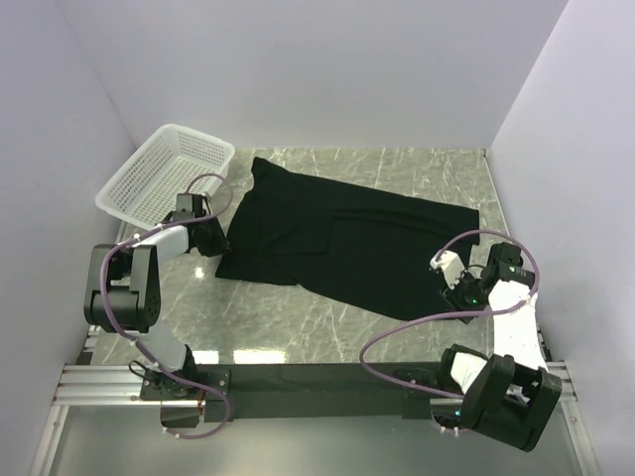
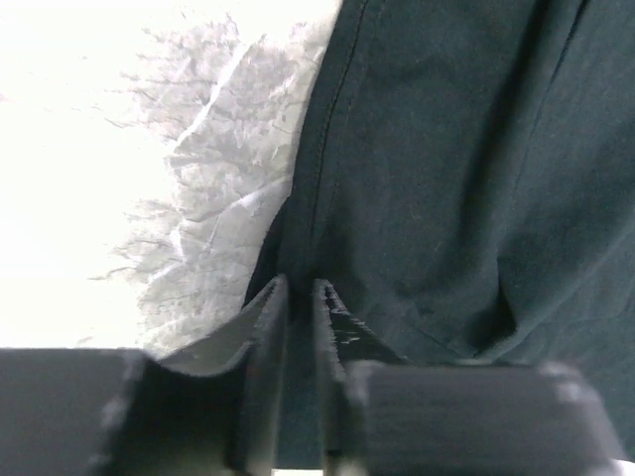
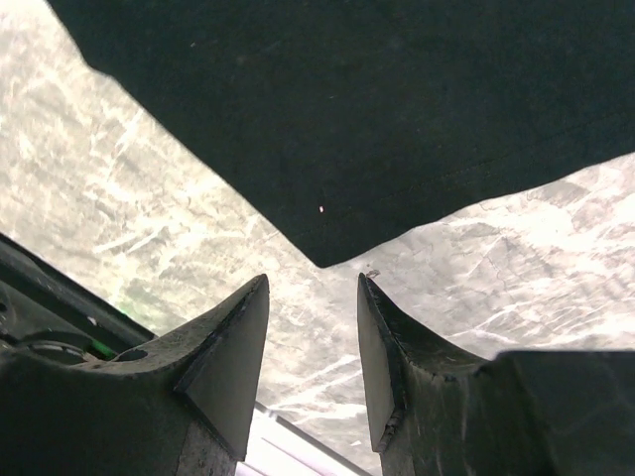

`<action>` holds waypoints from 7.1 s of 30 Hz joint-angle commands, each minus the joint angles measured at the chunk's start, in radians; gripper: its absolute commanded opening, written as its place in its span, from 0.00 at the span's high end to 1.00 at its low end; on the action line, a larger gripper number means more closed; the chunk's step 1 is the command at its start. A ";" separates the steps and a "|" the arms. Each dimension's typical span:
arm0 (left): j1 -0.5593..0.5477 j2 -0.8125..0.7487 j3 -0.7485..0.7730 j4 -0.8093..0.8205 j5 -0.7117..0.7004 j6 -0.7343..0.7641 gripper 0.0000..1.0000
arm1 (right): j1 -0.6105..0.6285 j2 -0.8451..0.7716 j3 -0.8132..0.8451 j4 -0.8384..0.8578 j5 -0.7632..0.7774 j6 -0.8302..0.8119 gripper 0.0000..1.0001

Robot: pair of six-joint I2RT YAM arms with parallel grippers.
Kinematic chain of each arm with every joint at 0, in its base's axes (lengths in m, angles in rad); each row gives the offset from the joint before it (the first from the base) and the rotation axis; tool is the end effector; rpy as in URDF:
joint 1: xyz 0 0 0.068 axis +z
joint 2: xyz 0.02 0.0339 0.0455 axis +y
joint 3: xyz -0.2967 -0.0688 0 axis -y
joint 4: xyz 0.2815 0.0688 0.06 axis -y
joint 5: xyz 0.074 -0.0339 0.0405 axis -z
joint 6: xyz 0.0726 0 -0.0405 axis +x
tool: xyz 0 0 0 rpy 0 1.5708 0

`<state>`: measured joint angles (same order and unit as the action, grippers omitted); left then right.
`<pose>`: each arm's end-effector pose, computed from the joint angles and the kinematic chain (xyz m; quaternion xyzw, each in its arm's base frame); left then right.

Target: Fold and stack the t-shirts

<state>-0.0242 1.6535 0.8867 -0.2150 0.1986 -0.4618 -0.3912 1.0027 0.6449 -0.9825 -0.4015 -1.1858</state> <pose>0.3691 -0.0233 0.1364 -0.1786 0.9358 -0.1616 0.2575 0.1747 -0.0413 0.1841 -0.3978 0.8887 0.0597 0.2199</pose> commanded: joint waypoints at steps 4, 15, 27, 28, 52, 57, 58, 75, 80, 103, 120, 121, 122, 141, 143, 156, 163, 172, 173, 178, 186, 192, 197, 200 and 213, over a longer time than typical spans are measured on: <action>-0.019 0.035 0.034 -0.001 0.035 0.012 0.98 | -0.008 0.005 -0.019 -0.031 0.006 -0.150 0.52; -0.019 -0.145 -0.029 0.017 0.061 0.031 0.99 | -0.008 0.103 -0.004 -0.025 0.000 -0.365 0.52; -0.019 -0.121 -0.023 0.046 0.093 0.029 0.99 | 0.124 0.246 -0.011 0.122 0.085 -0.227 0.51; -0.019 -0.120 -0.022 0.048 0.097 0.031 0.99 | 0.129 0.252 -0.011 0.134 0.093 -0.216 0.51; -0.016 -0.090 -0.014 0.036 0.090 0.032 0.99 | 0.114 0.546 0.499 -0.052 -0.117 0.170 0.64; -0.016 -0.080 -0.015 0.031 0.102 0.032 0.99 | 0.117 0.585 0.500 0.161 0.008 0.443 0.49; -0.016 -0.081 -0.015 0.034 0.102 0.031 0.99 | 0.123 0.579 0.492 0.200 0.042 0.486 0.48; -0.016 -0.077 -0.019 0.032 0.113 0.031 0.99 | 0.221 0.307 0.170 0.017 -0.039 -0.135 0.47; -0.016 -0.070 -0.018 0.032 0.114 0.032 0.99 | 0.317 0.329 0.088 0.217 0.059 -0.051 0.45; -0.016 -0.086 -0.025 0.016 0.105 0.043 0.99 | 0.374 0.378 0.120 0.157 0.072 0.029 0.92; -0.016 -0.061 -0.008 0.016 0.124 0.048 0.99 | 0.318 0.598 0.409 0.062 -0.169 0.341 0.98; -0.016 -0.057 -0.005 0.014 0.127 0.049 0.99 | 0.310 0.603 0.417 0.097 -0.133 0.382 0.96; -0.016 -0.057 -0.003 0.011 0.127 0.052 0.99 | 0.290 0.605 0.427 0.132 -0.113 0.417 0.92; -0.016 -0.043 -0.003 0.020 0.144 0.048 0.99 | 0.324 0.263 0.219 0.200 -0.010 0.263 0.50; -0.016 -0.041 -0.003 0.020 0.142 0.048 0.99 | 0.340 0.238 0.159 0.214 0.018 0.238 0.49; -0.016 -0.046 -0.008 0.017 0.142 0.048 0.99 | 0.498 0.218 0.035 0.412 0.203 0.288 0.45; -0.017 -0.050 -0.011 0.014 0.144 0.051 0.99 | 0.532 0.237 0.003 0.443 0.248 0.311 0.46; -0.016 -0.047 -0.008 0.016 0.147 0.051 0.99 | 0.571 0.241 -0.027 0.513 0.316 0.357 0.65; -0.016 -0.046 -0.008 0.014 0.147 0.051 0.99 | 0.571 0.243 -0.024 0.516 0.329 0.364 0.74; -0.016 -0.055 -0.005 0.008 0.144 0.052 0.99 | 0.557 0.188 0.021 0.478 0.320 0.379 1.00; -0.016 -0.104 -0.018 -0.001 0.139 0.045 0.99 | 0.422 0.044 0.134 0.218 0.054 0.358 1.00; -0.016 -0.158 -0.015 -0.015 0.148 0.029 0.99 | 0.298 0.004 0.138 0.088 -0.069 0.270 1.00; -0.014 -0.195 -0.002 -0.035 0.153 0.026 0.99 | 0.210 0.028 0.159 0.068 -0.148 0.258 1.00; -0.008 -0.227 0.006 -0.050 0.163 0.020 0.99 | 0.143 0.033 0.205 0.007 -0.229 0.206 1.00; 0.018 -0.379 -0.011 -0.127 0.142 -0.020 0.99 | -0.080 -0.059 0.223 -0.170 -0.336 0.026 1.00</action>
<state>-0.0143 1.3109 0.8551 -0.3202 0.3428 -0.4664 -0.4408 0.9695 0.8455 -1.1061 -0.6926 -1.1156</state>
